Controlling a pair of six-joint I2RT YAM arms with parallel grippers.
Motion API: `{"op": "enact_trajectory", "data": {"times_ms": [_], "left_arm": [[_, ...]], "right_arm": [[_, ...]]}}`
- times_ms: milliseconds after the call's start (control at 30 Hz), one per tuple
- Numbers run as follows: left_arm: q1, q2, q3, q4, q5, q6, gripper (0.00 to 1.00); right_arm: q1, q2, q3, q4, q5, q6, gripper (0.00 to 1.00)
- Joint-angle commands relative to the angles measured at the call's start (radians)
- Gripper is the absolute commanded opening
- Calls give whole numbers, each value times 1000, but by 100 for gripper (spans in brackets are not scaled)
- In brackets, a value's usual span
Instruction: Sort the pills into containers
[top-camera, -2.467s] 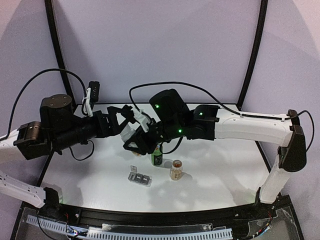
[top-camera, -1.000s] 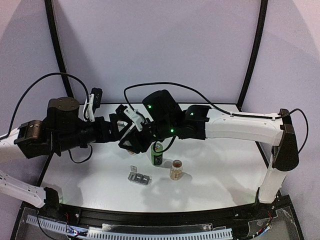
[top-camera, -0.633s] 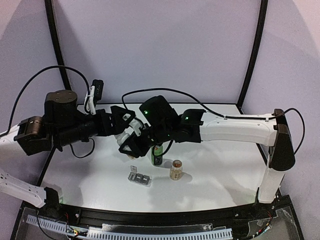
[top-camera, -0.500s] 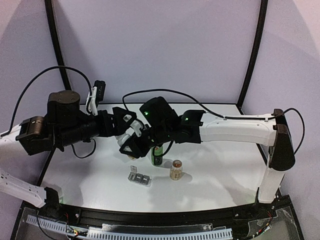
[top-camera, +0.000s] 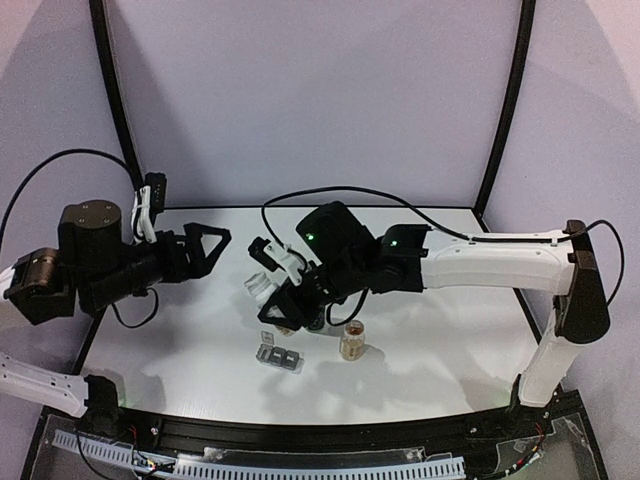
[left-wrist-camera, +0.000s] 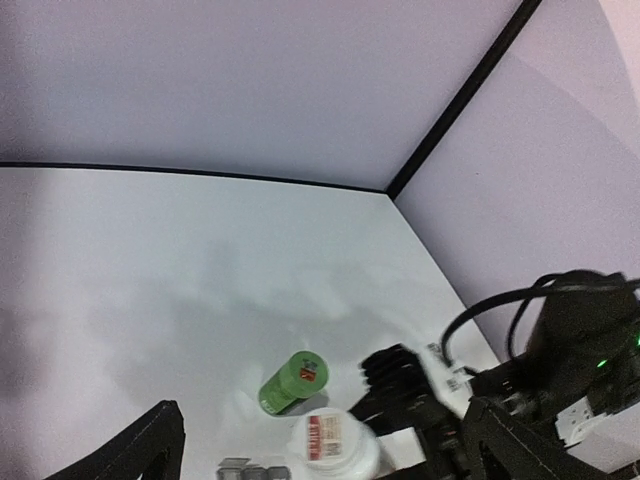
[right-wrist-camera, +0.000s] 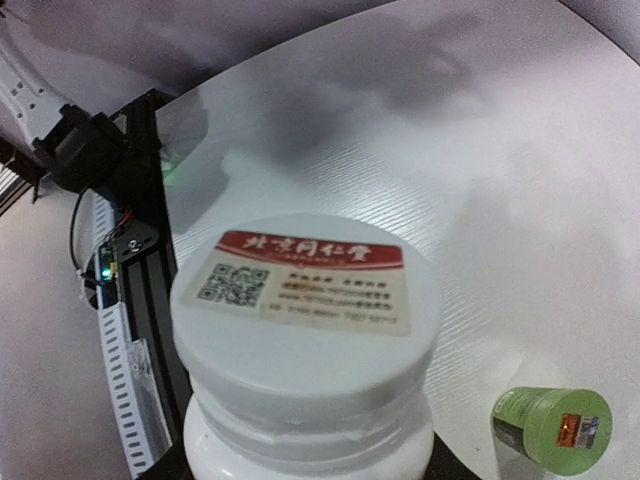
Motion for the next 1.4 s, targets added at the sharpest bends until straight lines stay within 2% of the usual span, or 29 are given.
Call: {"op": "enact_trajectory", "data": {"times_ms": [0, 100, 233, 333, 700, 800, 1000, 1167, 1367], "left_arm": [[-2, -85, -152, -143, -32, 118, 99], [-2, -122, -244, -121, 86, 257, 99], [-2, -100, -295, 5, 290, 399, 99], [-2, -71, -318, 91, 314, 477, 99], [-3, 112, -268, 218, 150, 579, 99], [-2, 117, -280, 261, 112, 583, 99], [-2, 102, -316, 367, 120, 591, 99], [-2, 129, -317, 386, 46, 586, 99], [-2, 135, -327, 369, -21, 589, 99]], "right_arm": [[-4, -84, -18, -70, -162, -2, 6], [-40, -94, -23, -164, -286, -10, 6], [-84, -102, -26, -221, -387, -3, 5], [-88, -100, -6, -252, -397, -13, 5], [-84, -69, 1, -251, -453, -31, 5], [-82, -62, -7, -257, -442, -40, 5], [-74, -9, 28, -239, -456, -52, 4], [-72, 19, 26, -225, -472, -55, 3], [-72, 46, 35, -254, -414, -66, 2]]}}
